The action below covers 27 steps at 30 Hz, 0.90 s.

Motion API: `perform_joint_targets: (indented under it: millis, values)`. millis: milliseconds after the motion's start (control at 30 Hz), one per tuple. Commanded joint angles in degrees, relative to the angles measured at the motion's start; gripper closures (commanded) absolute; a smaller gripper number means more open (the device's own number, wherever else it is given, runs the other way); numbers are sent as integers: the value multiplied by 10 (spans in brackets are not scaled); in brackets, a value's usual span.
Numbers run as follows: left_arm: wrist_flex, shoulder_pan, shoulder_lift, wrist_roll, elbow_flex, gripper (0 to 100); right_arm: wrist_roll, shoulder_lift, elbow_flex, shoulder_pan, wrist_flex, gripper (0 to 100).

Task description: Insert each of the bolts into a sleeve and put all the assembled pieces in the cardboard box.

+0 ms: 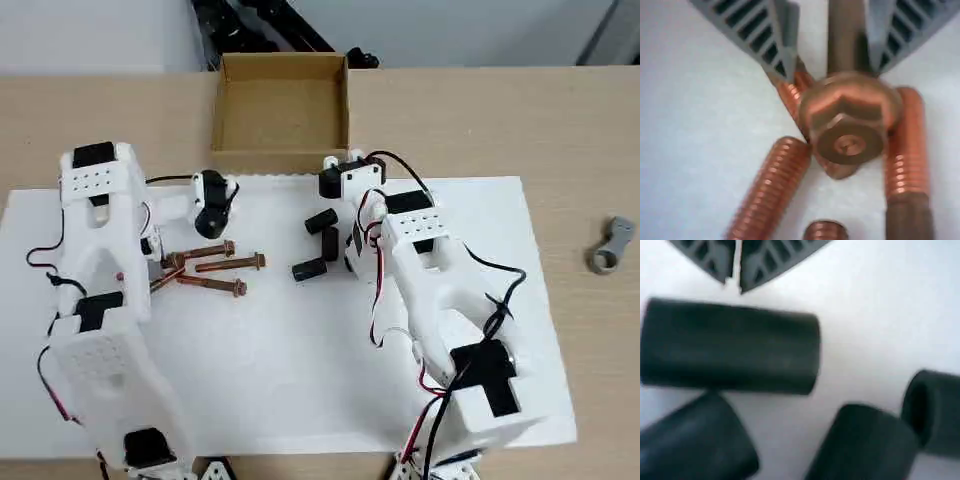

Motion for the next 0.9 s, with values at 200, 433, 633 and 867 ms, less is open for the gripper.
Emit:
perform_joint_targets:
  millis: [200, 433, 633, 867]
  values:
    - [-47, 16, 31, 22, 6, 904, 4, -3, -6, -4, -6, 987]
    - [-79, 27, 54, 50, 19, 949, 2, -3, -6, -10, -2, 987]
    - [-32, 17, 47, 56, 4, 992, 0, -8, -11, -11, -4, 987]
    - [5, -41, 9, 111, -13, 992, -151, -3, -80, -11, -1, 983]
